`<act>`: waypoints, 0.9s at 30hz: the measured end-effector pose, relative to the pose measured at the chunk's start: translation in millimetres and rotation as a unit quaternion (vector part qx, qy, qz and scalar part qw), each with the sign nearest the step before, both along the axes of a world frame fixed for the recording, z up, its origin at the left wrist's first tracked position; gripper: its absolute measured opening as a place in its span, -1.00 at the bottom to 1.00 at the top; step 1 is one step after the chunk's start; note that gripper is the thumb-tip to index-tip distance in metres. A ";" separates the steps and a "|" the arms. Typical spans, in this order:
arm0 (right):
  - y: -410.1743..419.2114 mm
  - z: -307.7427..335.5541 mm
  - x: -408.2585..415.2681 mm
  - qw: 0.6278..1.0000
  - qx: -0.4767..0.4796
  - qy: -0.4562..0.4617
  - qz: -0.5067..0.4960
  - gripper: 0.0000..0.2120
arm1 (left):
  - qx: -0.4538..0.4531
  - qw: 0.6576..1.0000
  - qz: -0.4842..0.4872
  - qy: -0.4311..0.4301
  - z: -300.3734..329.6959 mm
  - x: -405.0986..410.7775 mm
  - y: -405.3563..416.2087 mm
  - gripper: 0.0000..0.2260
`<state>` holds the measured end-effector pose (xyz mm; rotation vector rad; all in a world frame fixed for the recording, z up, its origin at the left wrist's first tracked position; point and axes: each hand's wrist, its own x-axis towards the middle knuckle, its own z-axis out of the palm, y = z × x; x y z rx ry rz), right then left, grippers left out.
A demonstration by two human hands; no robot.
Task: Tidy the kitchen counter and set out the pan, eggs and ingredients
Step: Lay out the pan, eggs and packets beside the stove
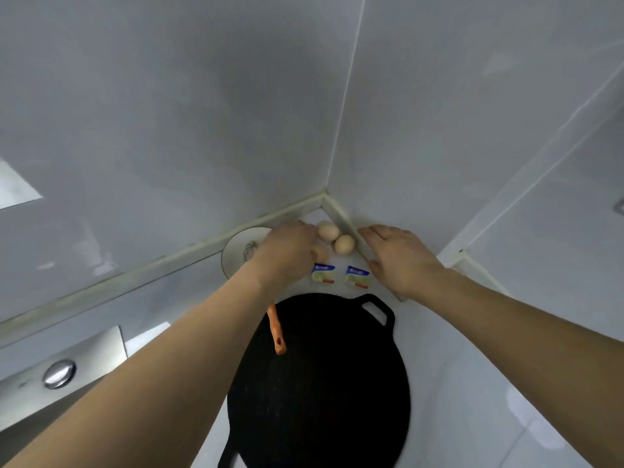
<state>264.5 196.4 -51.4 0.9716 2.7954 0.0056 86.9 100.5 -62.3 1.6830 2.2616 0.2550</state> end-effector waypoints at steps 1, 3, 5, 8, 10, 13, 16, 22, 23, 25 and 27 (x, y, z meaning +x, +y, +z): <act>6.9 -6.5 -4.1 1.000 -0.007 -0.006 0.003 -0.39 | -0.013 1.000 -0.008 0.004 -5.1 -0.7 7.3 -0.72; 20.4 -20.1 -11.1 1.000 -0.016 -0.008 0.012 -0.38 | -0.031 0.999 -0.025 0.008 -15.8 -1.6 21.8 -0.72; 31.1 -32.2 -17.1 1.000 -0.014 -0.010 0.024 -0.39 | -0.046 0.998 -0.040 0.013 -23.8 -1.1 32.0 -0.71; 43.4 -50.2 -26.5 0.999 -0.003 -0.018 0.040 -0.42 | -0.054 0.996 -0.053 0.038 -36.2 1.5 42.2 -0.75; 48.4 -58.5 -31.0 0.998 -0.005 -0.025 0.050 -0.41 | -0.056 0.994 -0.063 0.065 -43.5 4.5 46.6 -0.77; 55.7 -68.8 -36.3 0.996 0.011 -0.024 0.081 -0.41 | -0.052 0.992 -0.074 0.083 -52.2 6.3 51.7 -0.76; 63.1 -78.1 -39.7 0.993 0.030 -0.022 0.110 -0.50 | -0.048 0.992 -0.074 0.087 -58.3 5.0 55.1 -0.74; 70.9 -88.7 -41.3 0.991 0.047 -0.026 0.121 -0.50 | -0.055 0.989 -0.085 0.106 -64.9 3.7 58.5 -0.71; 72.0 -91.0 -42.1 0.991 0.050 -0.023 0.119 -0.51 | -0.051 0.988 -0.087 0.113 -65.9 3.3 59.2 -0.71; 72.7 -94.7 -44.9 0.990 0.069 -0.014 0.124 -0.54 | -0.047 0.987 -0.092 0.125 -67.1 3.4 59.7 -0.72; 74.1 -99.0 -47.4 0.988 0.094 0.005 0.119 -0.59 | -0.048 0.986 -0.094 0.132 -68.3 2.9 59.8 -0.75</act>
